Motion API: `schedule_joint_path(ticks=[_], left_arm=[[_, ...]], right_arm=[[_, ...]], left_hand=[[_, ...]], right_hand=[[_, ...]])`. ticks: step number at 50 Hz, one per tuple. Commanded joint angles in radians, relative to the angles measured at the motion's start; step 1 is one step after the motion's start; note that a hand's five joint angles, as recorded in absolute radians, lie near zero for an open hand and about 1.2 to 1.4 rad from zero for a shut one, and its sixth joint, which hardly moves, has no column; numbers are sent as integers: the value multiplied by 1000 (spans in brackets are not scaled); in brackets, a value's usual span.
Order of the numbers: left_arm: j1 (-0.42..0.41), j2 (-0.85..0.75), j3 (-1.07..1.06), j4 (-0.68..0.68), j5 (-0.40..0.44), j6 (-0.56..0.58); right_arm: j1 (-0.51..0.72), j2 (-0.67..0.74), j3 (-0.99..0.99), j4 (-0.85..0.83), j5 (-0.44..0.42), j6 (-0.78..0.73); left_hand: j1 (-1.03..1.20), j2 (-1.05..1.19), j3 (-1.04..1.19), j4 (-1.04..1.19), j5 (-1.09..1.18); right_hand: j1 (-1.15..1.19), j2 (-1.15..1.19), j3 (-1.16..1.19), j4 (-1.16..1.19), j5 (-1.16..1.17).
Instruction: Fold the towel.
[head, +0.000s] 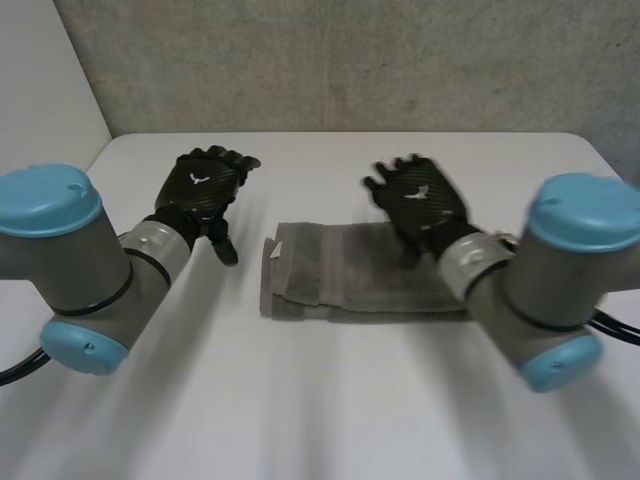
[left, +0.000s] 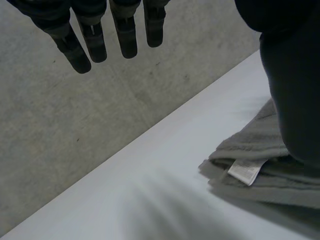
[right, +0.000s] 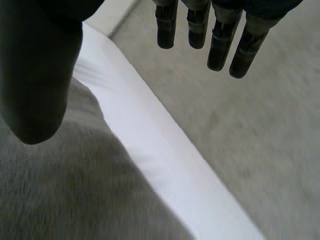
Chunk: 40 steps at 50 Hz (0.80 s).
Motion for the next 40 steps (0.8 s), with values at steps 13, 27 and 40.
schedule_joint_path(ticks=[13,27,40], left_arm=[[-60,-15,-4,1,0,-2],[-52,9,2,1,-11,-3],[26,123,-4,18,-15,-159]], right_arm=[[-199,88,125,82,-1,-12],[31,-5,-70,30,62,-61],[315,333,-269,13,-197,-363]], left_hand=[[-92,-84,-66,-89,-215],[-92,-84,-66,-89,-215],[-86,-79,-61,-83,-209]], right_hand=[[783,767,765,756,780],[1164,1148,1145,1137,1160],[1164,1148,1145,1137,1160]])
